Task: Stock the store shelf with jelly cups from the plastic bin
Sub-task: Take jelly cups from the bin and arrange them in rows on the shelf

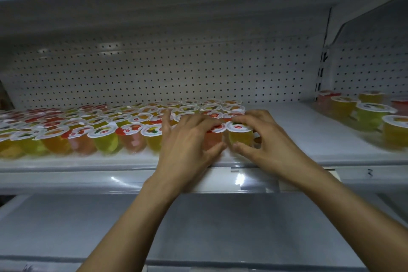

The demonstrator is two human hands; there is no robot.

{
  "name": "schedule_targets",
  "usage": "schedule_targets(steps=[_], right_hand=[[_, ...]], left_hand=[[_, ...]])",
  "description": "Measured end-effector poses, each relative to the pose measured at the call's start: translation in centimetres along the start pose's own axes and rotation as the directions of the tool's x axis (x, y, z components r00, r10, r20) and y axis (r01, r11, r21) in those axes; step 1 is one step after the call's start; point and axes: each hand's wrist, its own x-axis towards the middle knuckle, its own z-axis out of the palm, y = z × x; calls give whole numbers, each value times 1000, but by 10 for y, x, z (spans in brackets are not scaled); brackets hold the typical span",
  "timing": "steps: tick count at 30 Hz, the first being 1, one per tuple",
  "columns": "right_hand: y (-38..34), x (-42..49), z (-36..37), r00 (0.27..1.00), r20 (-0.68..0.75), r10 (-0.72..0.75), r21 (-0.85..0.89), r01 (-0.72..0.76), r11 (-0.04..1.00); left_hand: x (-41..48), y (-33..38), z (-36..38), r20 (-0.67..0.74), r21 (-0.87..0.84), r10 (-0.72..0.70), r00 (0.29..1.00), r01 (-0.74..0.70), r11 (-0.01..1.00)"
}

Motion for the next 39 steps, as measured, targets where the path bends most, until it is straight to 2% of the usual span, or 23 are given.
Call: schedule_targets(steps=[3,6,9,12,16,18,21,26,30,35,39], right_hand=[[-3,-11,-11,1000,-3,-20,-64,20,998],[1,-30,-34,998,-53,-23,-72,20,997],[18,-56,-67,993,-115,-9,-96,-3,995],[41,-79,-105,982,-191,2,-113,-24,993],[75,-99,-153,945,-327,-7,-149,-44,988],[93,-106,-175,912,-410,-7,-170,-69,983],[121,-109,-206,882,-462,90,-204,-205,957],[161,-104,-235,893,-327,310,-199,-385,901],[179,-99,-237,906,-259,336,-171,-385,907],[180,-95,-230,906,-307,292,-185,-358,915],[142,-89,-210,940,-299,165,-60,-191,980]], left_hand=[[-3,16,-3,-21,-52,7,1000,-8,999],[-5,44,-1,-117,-96,47,992,-59,994],[-3,88,7,-173,-242,49,984,-90,966],[0,143,25,-142,-435,57,988,-114,893],[20,207,53,-48,-539,92,995,-103,836],[35,233,66,6,-523,102,995,-83,848],[55,261,82,88,-452,79,993,-31,892],[73,287,105,127,-346,6,992,39,938],[78,290,109,99,-354,-53,994,85,932],[63,261,92,64,-322,-78,995,95,942],[50,218,72,23,-241,-100,995,103,965]])
